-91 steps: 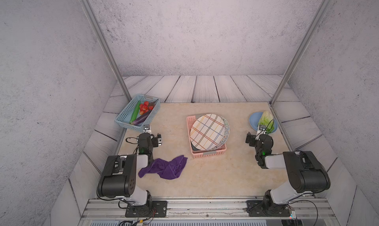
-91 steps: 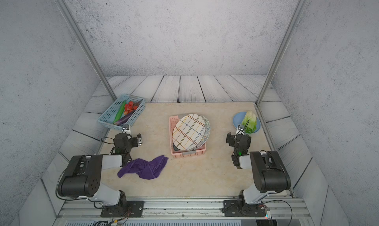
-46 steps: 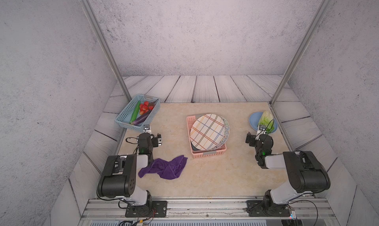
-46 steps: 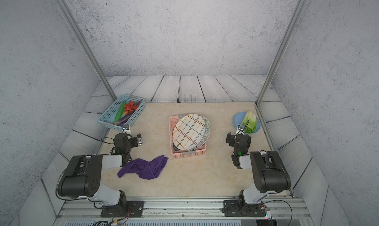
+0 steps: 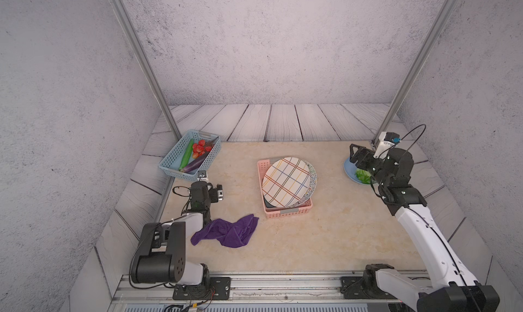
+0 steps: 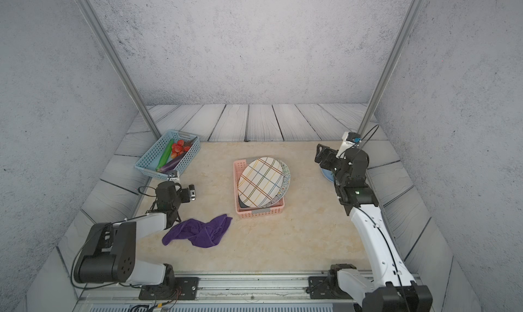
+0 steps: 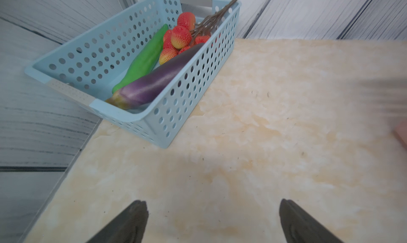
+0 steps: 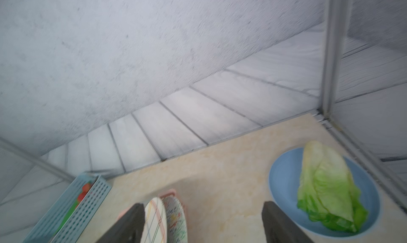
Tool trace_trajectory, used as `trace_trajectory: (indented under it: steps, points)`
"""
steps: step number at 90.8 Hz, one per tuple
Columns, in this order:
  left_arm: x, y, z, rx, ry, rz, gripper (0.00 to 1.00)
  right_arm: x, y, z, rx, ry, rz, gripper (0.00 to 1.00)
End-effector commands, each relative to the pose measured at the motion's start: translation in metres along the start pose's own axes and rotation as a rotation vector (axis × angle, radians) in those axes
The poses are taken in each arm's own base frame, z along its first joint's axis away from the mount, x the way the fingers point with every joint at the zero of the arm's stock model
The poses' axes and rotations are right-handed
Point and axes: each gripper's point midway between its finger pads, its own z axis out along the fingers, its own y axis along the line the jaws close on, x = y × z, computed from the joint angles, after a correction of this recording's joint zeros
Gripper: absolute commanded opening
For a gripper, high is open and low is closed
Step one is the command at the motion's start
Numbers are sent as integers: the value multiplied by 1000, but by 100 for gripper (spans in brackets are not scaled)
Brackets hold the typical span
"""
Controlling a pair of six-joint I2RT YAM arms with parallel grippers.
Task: Wipe the wet plate dry
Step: Pick up the plate from the bin.
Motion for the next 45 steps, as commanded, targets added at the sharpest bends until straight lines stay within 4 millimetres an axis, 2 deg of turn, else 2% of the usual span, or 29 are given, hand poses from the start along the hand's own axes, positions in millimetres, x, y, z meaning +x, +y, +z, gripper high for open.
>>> trace_trajectory:
  steps: [1,9,14,24,34,41,45]
  points:
    - [-45,-13,-41,64,11,-276,98,111,4,12,-64,544,230,74]
    - [-49,-46,-51,242,72,-504,89,120,10,24,-82,601,240,70]
    - [-45,-72,-50,349,144,-573,84,129,15,31,-90,637,229,69]
    - [-22,-109,-41,432,292,-542,77,151,21,49,-78,700,189,69]
    - [9,-130,-29,462,408,-528,66,165,29,67,-88,744,173,60]
    - [21,-141,-23,487,450,-524,55,175,32,80,-89,761,171,50]
    - [26,-149,-22,511,472,-516,51,178,35,85,-96,772,172,49]
